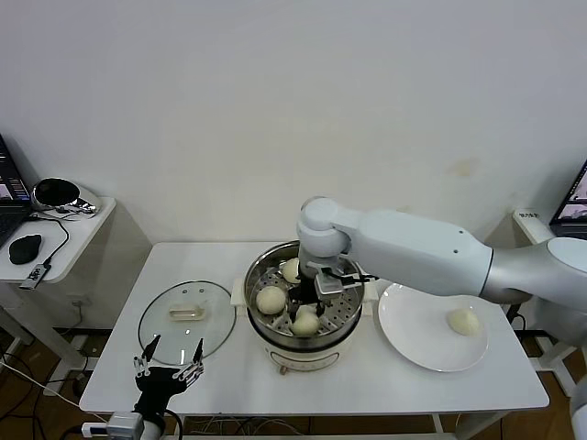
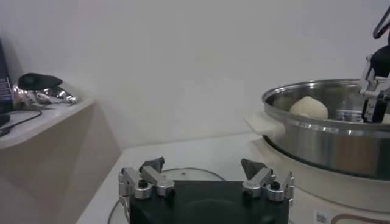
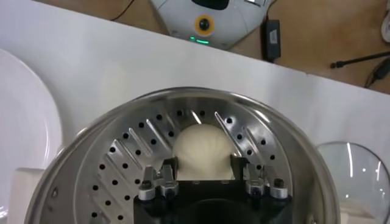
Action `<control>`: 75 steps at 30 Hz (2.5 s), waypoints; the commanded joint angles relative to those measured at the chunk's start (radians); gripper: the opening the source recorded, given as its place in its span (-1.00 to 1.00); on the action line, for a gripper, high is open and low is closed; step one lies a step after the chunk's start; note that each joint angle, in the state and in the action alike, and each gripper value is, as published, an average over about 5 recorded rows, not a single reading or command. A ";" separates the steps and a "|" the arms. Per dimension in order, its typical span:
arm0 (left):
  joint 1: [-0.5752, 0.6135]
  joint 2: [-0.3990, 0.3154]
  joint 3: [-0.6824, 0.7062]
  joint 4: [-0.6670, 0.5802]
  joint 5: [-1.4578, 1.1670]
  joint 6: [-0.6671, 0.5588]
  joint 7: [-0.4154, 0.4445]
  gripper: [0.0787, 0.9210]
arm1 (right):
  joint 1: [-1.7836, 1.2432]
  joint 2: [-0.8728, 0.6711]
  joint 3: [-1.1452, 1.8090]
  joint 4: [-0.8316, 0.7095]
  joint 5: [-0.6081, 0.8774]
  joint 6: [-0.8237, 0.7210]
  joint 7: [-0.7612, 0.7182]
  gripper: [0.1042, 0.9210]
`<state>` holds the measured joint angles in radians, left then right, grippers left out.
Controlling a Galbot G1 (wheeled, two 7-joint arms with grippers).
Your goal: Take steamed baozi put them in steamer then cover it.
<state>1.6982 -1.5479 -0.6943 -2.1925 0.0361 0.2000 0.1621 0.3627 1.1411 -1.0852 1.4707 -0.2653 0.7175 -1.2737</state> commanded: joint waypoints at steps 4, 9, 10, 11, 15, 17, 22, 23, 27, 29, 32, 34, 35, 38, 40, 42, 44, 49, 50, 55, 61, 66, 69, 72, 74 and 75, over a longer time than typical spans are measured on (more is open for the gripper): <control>-0.004 -0.002 0.002 0.001 0.001 0.001 0.003 0.77 | 0.035 -0.062 0.029 0.041 0.070 -0.076 0.048 0.42; -0.016 0.001 -0.001 0.009 -0.005 0.004 0.006 0.77 | 0.085 -0.205 0.072 0.106 0.184 -0.181 0.055 0.71; -0.018 0.001 -0.001 0.011 -0.008 0.004 0.006 0.77 | 0.092 -0.238 0.086 0.114 0.206 -0.214 0.055 0.73; -0.020 0.001 -0.002 0.011 -0.009 0.005 0.007 0.77 | 0.096 -0.266 0.101 0.119 0.222 -0.247 0.054 0.75; -0.025 0.004 0.003 0.013 -0.013 0.007 0.009 0.77 | 0.106 -0.399 0.144 0.055 0.306 -0.430 0.037 0.76; -0.026 0.006 0.008 0.013 -0.013 0.007 0.011 0.77 | 0.099 -0.468 0.153 -0.007 0.346 -0.514 0.030 0.76; -0.026 0.010 0.017 0.017 -0.015 0.010 0.014 0.77 | 0.042 -0.588 0.178 -0.128 0.361 -0.703 0.022 0.76; -0.026 0.011 0.018 0.017 -0.017 0.011 0.014 0.77 | 0.028 -0.604 0.185 -0.145 0.354 -0.737 0.020 0.76; -0.023 0.015 0.023 0.022 -0.023 0.015 0.016 0.77 | -0.064 -0.646 0.257 -0.191 0.279 -0.845 0.002 0.76; -0.020 0.017 0.025 0.027 -0.023 0.016 0.017 0.77 | -0.133 -0.658 0.313 -0.203 0.225 -0.875 -0.009 0.76; -0.015 0.019 0.026 0.033 -0.023 0.016 0.017 0.77 | -0.247 -0.661 0.404 -0.218 0.154 -0.901 -0.015 0.76; -0.012 0.019 0.025 0.037 -0.024 0.017 0.017 0.77 | -0.318 -0.651 0.460 -0.235 0.109 -0.900 -0.010 0.76; -0.012 0.018 0.024 0.039 -0.024 0.018 0.018 0.77 | -0.347 -0.640 0.481 -0.250 0.086 -0.883 -0.003 0.76; -0.015 0.014 0.023 0.047 -0.024 0.021 0.018 0.77 | -0.403 -0.593 0.524 -0.316 0.027 -0.798 0.022 0.76; -0.017 0.011 0.023 0.052 -0.023 0.022 0.019 0.77 | -0.423 -0.557 0.542 -0.368 -0.011 -0.744 0.041 0.76; -0.018 0.009 0.023 0.059 -0.022 0.023 0.019 0.77 | -0.435 -0.528 0.550 -0.414 -0.040 -0.706 0.056 0.76; -0.019 0.007 0.022 0.066 -0.020 0.023 0.019 0.77 | -0.439 -0.504 0.549 -0.453 -0.054 -0.671 0.064 0.76; -0.028 0.001 0.022 0.089 -0.016 0.021 0.018 0.77 | -0.450 -0.470 0.546 -0.510 -0.082 -0.630 0.072 0.76; -0.029 0.001 0.023 0.092 -0.015 0.021 0.018 0.77 | -0.454 -0.470 0.545 -0.508 -0.084 -0.632 0.071 0.76; -0.033 0.002 0.022 0.096 -0.014 0.021 0.019 0.77 | -0.475 -0.477 0.544 -0.480 -0.086 -0.658 0.060 0.76; -0.030 0.009 0.016 0.102 -0.015 0.020 0.020 0.77 | -0.489 -0.463 0.552 -0.485 -0.091 -0.670 0.064 0.76; -0.027 0.014 0.010 0.111 -0.017 0.018 0.019 0.77 | -0.510 -0.448 0.574 -0.497 -0.129 -0.671 0.091 0.76; -0.027 0.014 0.010 0.110 -0.017 0.018 0.020 0.77 | -0.519 -0.444 0.580 -0.499 -0.142 -0.678 0.104 0.76; -0.029 0.013 0.011 0.111 -0.017 0.018 0.020 0.77 | -0.525 -0.441 0.584 -0.501 -0.146 -0.682 0.111 0.76; -0.030 0.012 0.013 0.114 -0.016 0.018 0.020 0.77 | -0.528 -0.437 0.585 -0.505 -0.149 -0.683 0.118 0.76; -0.030 0.012 0.013 0.115 -0.016 0.018 0.020 0.77 | -0.529 -0.434 0.585 -0.508 -0.150 -0.684 0.121 0.76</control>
<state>1.6687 -1.5348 -0.6826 -2.0848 0.0196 0.2185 0.1819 -0.1444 0.6934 -0.5175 0.9807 -0.3853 0.0367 -1.1754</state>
